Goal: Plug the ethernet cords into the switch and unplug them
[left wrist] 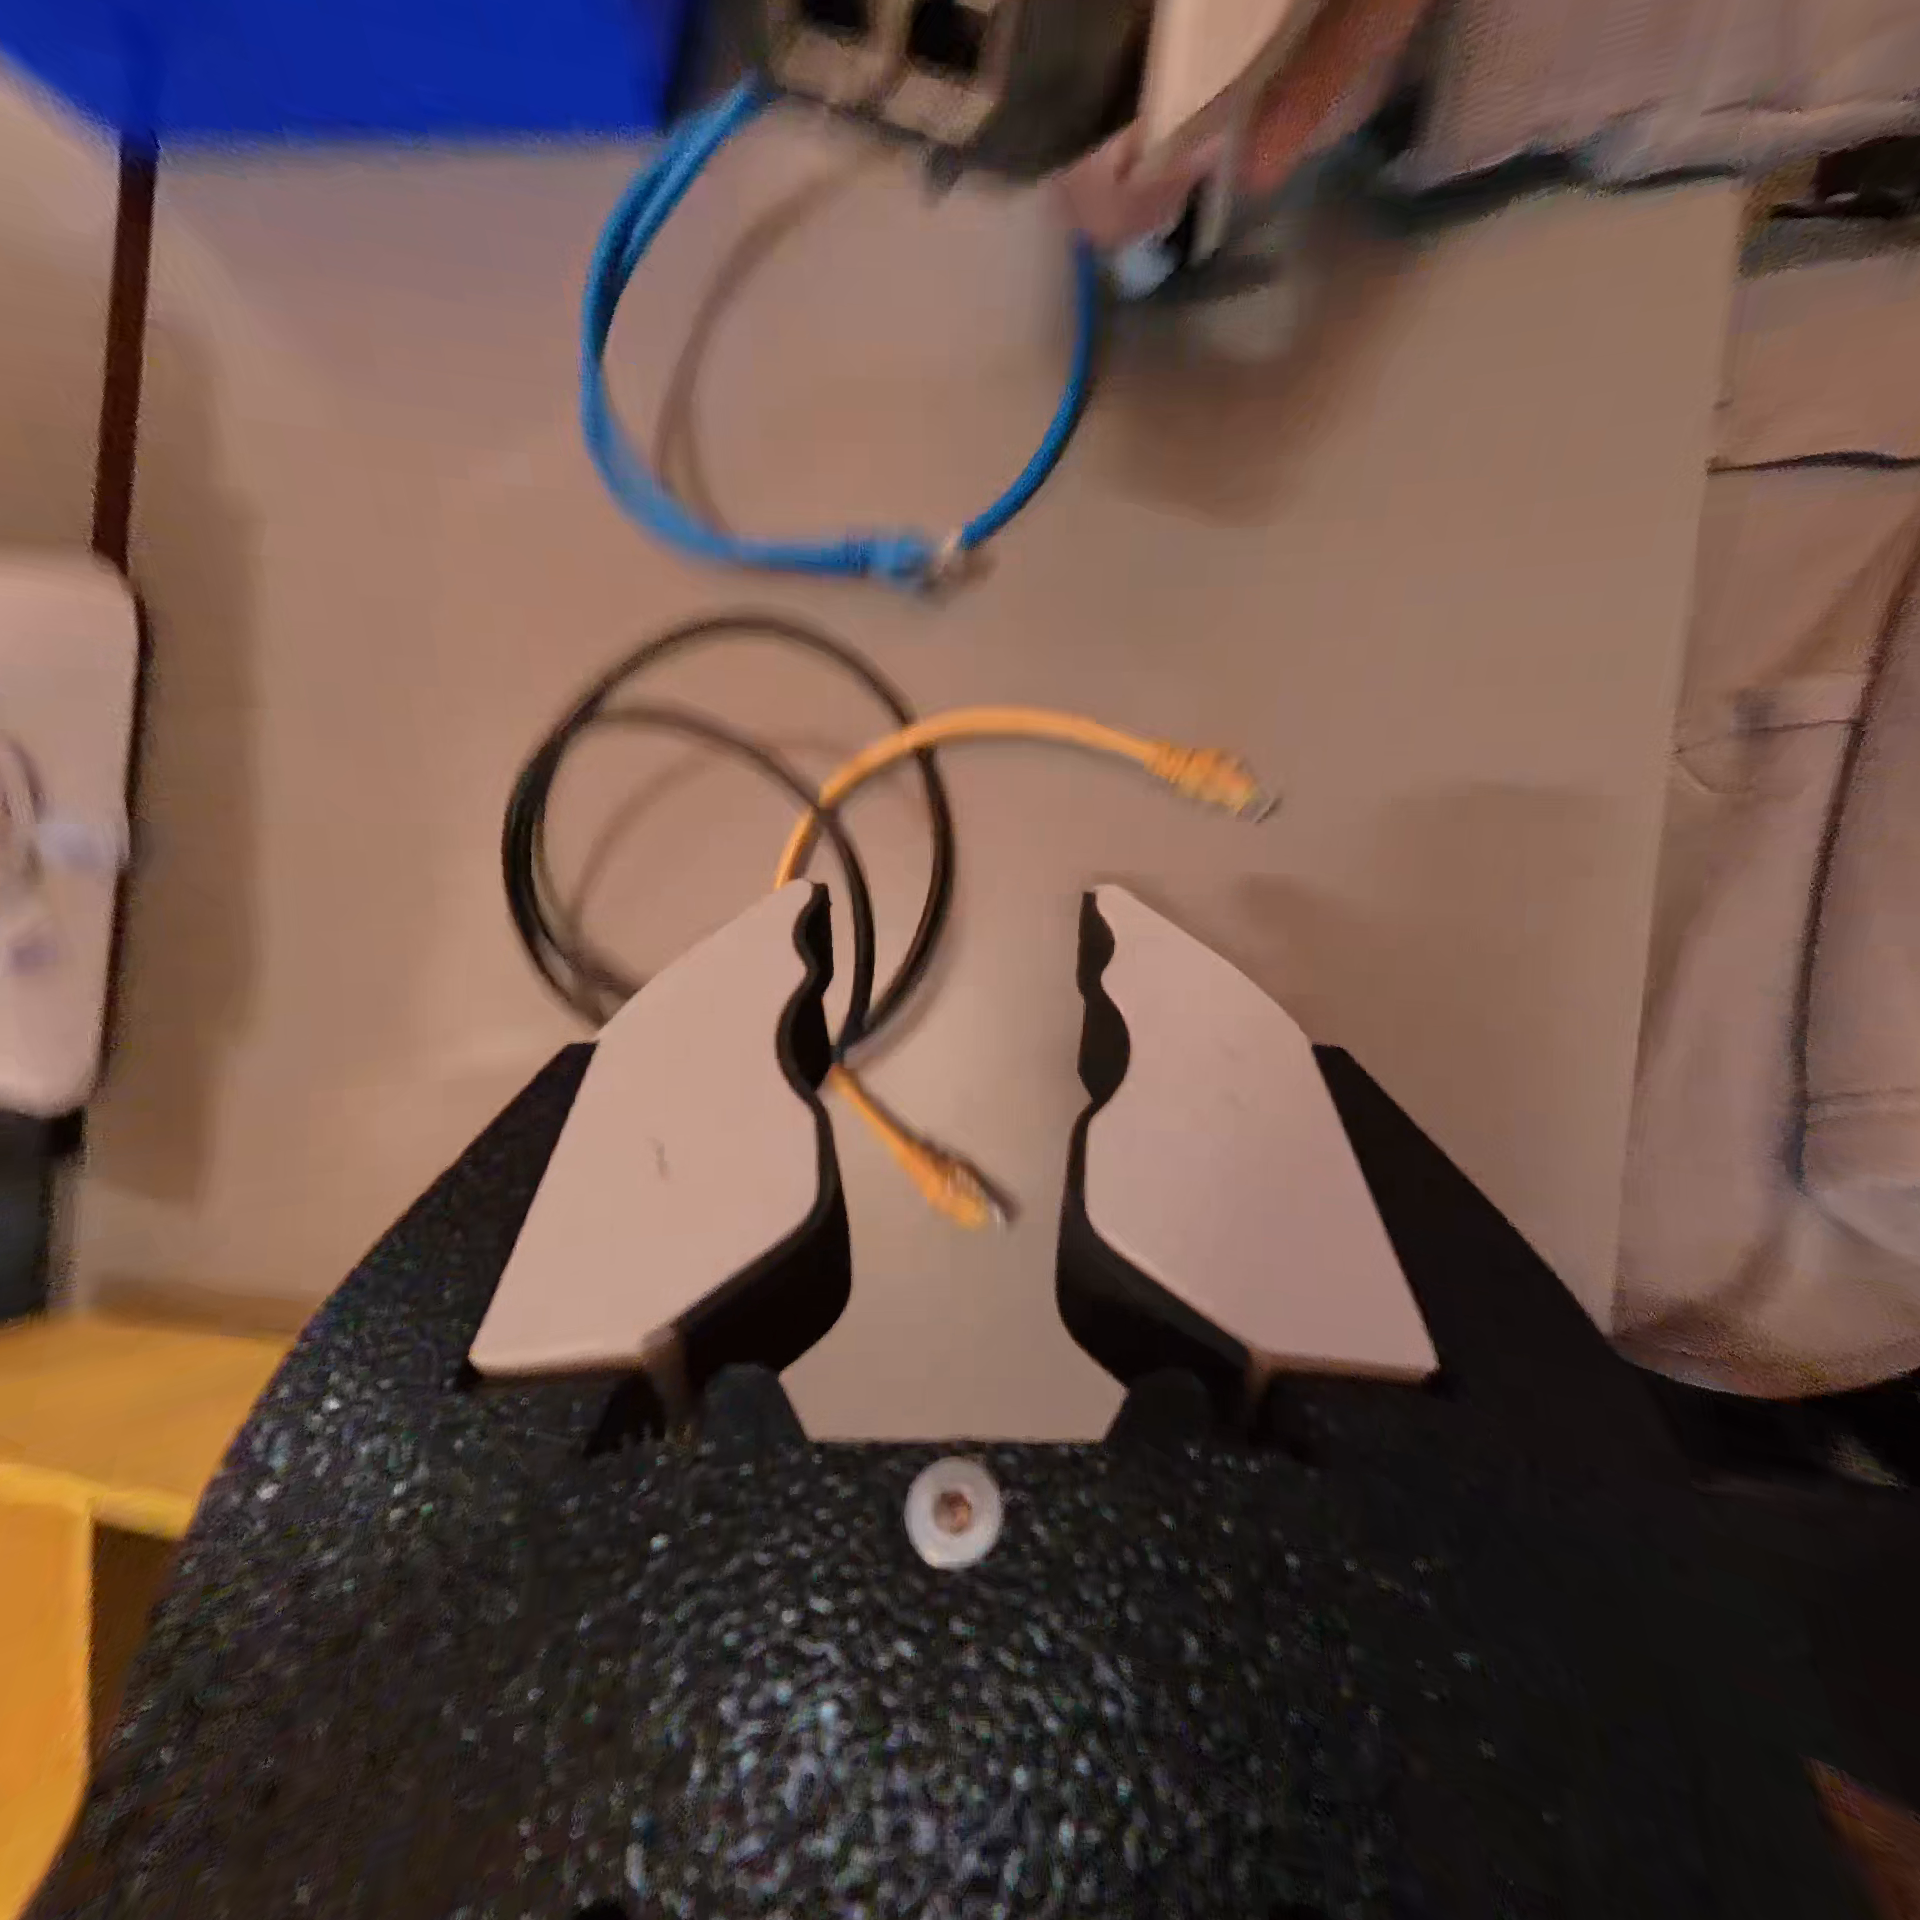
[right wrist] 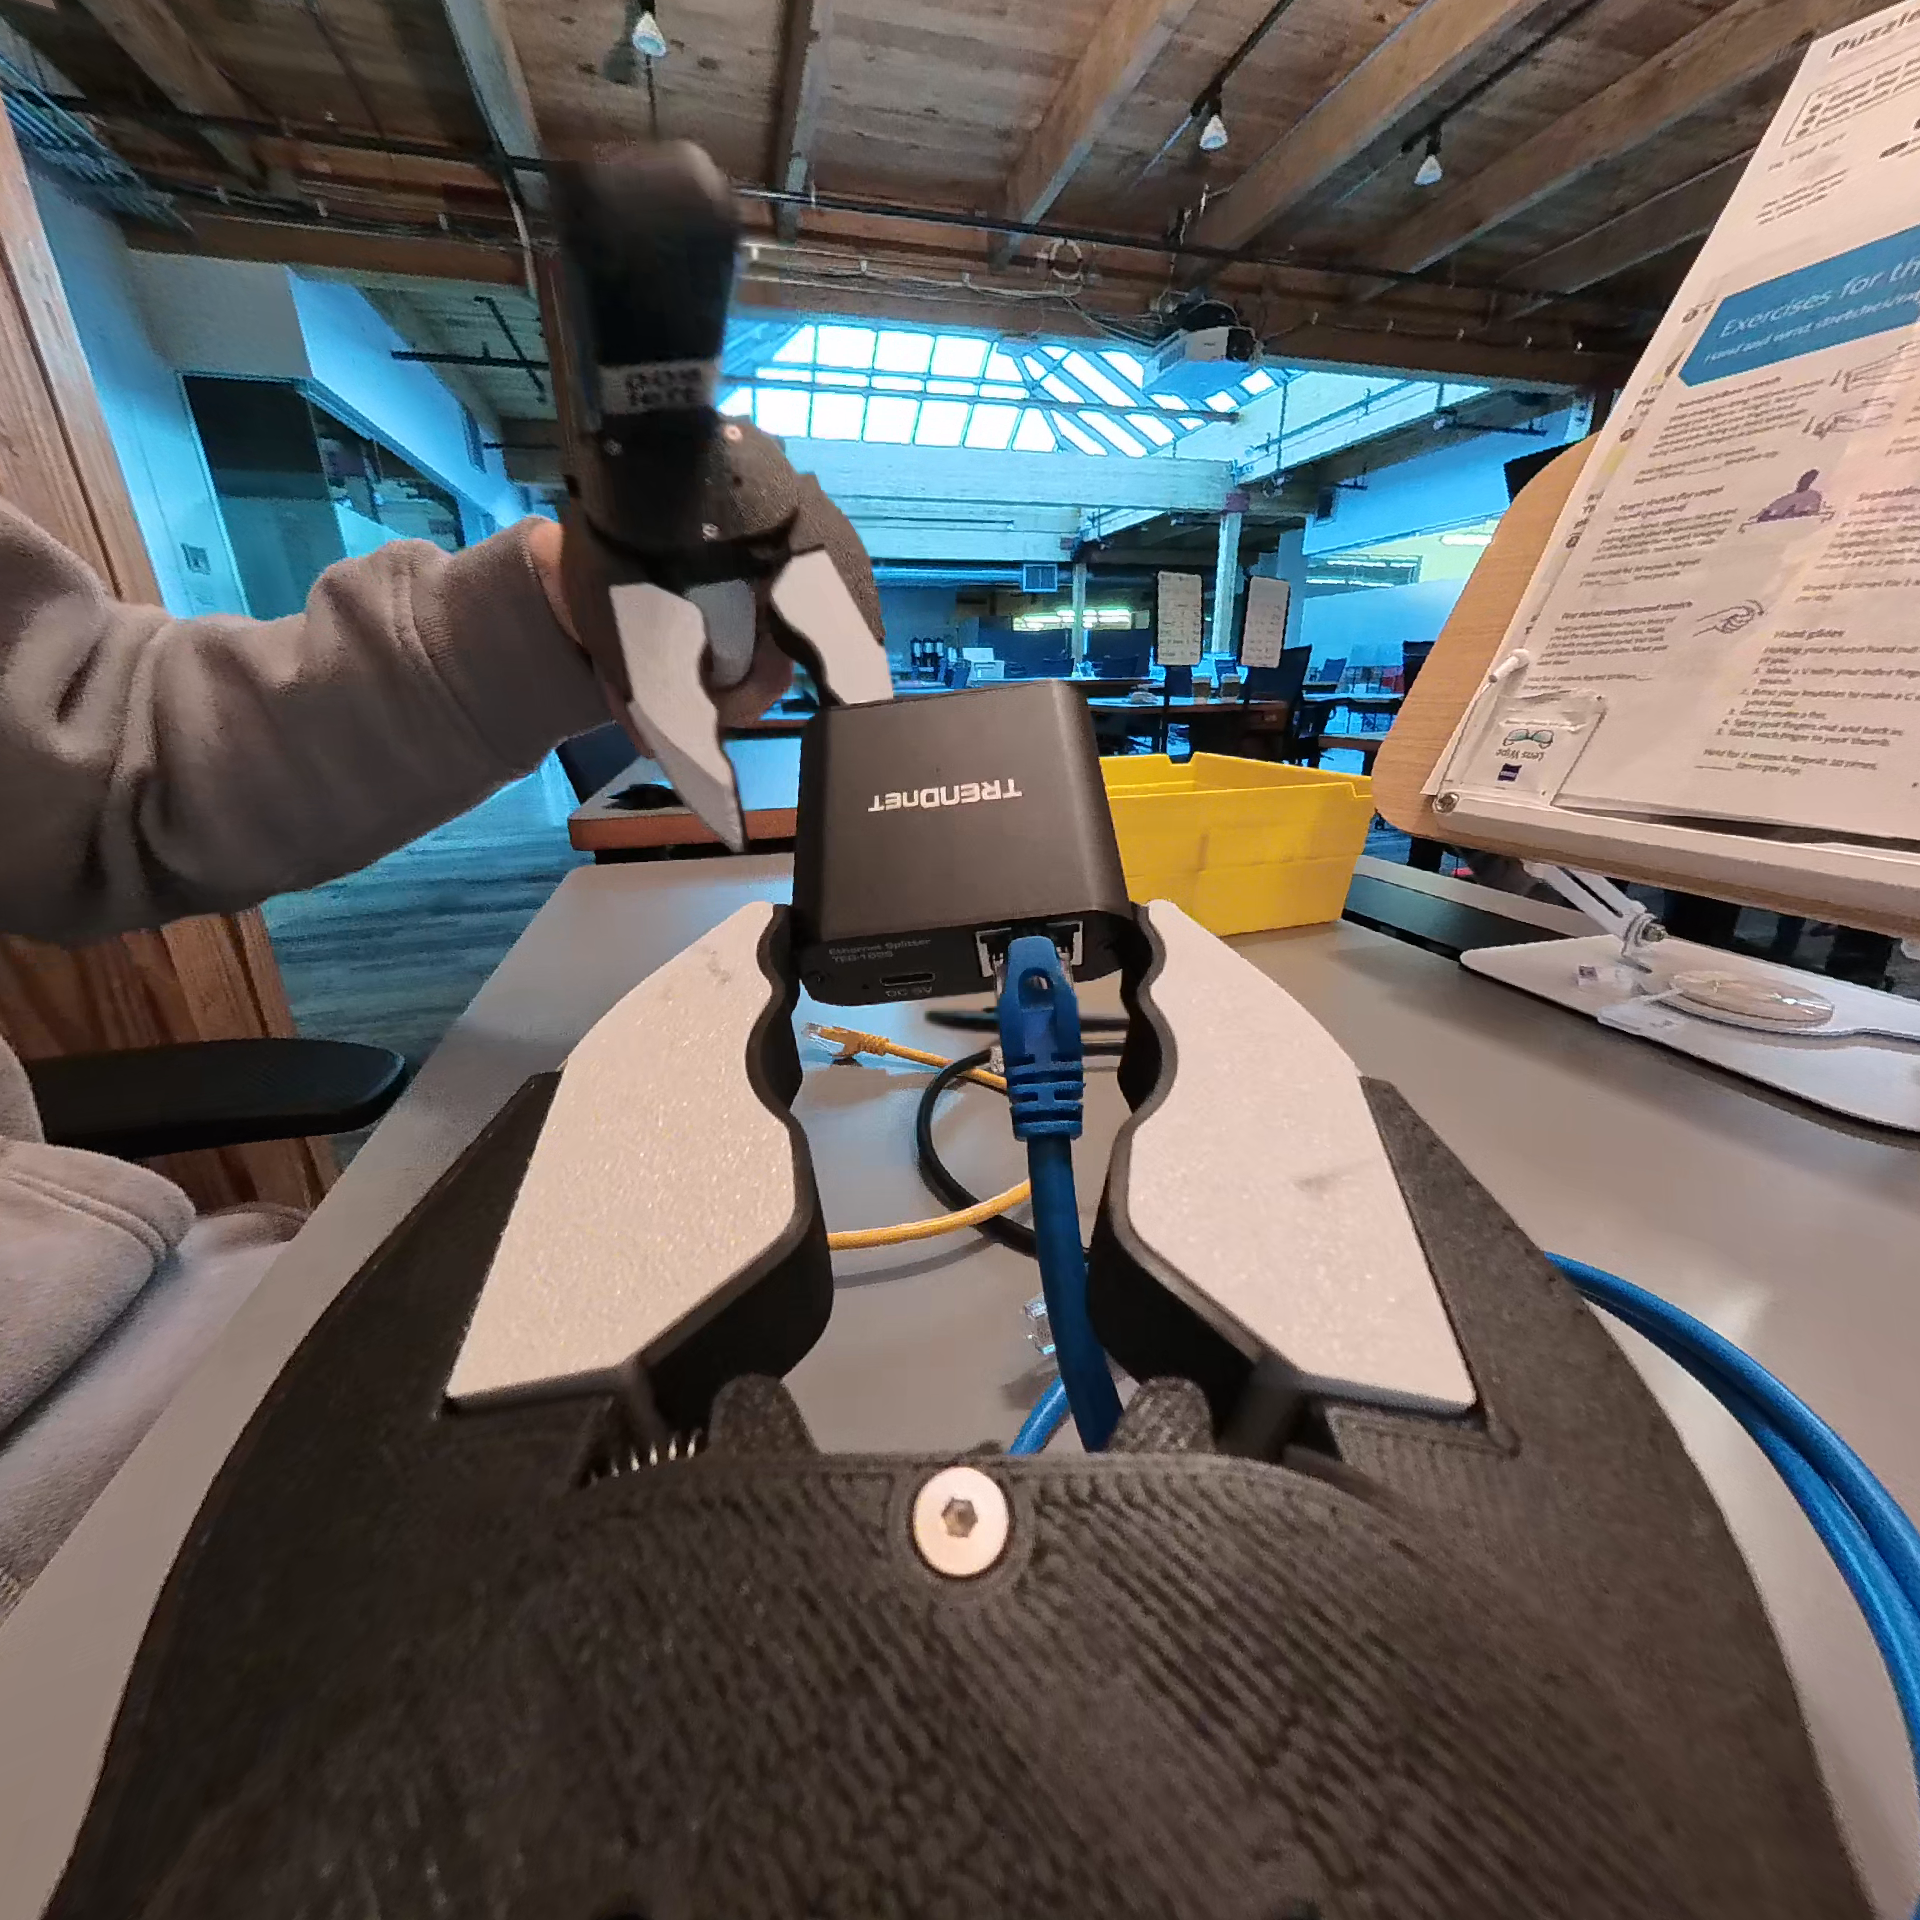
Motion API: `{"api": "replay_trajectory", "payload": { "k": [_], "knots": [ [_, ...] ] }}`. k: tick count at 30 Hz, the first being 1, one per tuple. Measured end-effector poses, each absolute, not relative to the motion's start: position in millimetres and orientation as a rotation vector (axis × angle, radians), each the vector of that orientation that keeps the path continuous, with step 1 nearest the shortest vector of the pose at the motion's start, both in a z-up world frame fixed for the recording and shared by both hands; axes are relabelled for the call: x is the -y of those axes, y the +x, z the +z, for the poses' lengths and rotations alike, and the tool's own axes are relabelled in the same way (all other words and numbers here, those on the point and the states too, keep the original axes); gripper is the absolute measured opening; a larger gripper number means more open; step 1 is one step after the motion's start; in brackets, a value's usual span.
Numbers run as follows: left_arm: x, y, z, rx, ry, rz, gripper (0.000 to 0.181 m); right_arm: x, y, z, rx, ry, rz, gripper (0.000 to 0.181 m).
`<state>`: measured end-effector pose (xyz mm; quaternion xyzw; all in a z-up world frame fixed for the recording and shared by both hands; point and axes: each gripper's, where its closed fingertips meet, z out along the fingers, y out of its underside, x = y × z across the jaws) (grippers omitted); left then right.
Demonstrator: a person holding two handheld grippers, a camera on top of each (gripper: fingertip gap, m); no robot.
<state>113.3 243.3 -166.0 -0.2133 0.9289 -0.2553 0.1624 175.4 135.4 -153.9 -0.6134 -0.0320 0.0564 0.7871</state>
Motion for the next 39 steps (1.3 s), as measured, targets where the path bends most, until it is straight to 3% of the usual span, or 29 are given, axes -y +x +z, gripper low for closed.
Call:
{"api": "replay_trajectory", "payload": {
  "k": [1,9,18,22,25,39],
  "knots": [
    [-227,111,-167,-2.673,-0.479,-0.763,0.044,-135,175,-154,0.069,-1.32,0.123,0.06],
    [-187,116,-254,-2.776,0.263,-0.46,0.051,-132,173,-152,0.089,-1.299,0.145,0.06],
    [-172,117,-285,-2.848,0.137,-0.783,0.04,-131,166,-152,0.139,-1.294,0.191,0.06],
    [-168,123,-285,-2.785,0.022,-0.914,0.031,-133,164,-154,0.15,-1.316,0.182,0.06],
    [-177,136,-280,-2.692,-0.044,-0.86,0.008,-134,168,-153,0.126,-1.316,0.173,0.06],
    [-250,192,-172,-2.193,-0.521,-0.973,0.002,-119,191,-151,0.051,-1.297,0.111,0.06]
  ]
}}
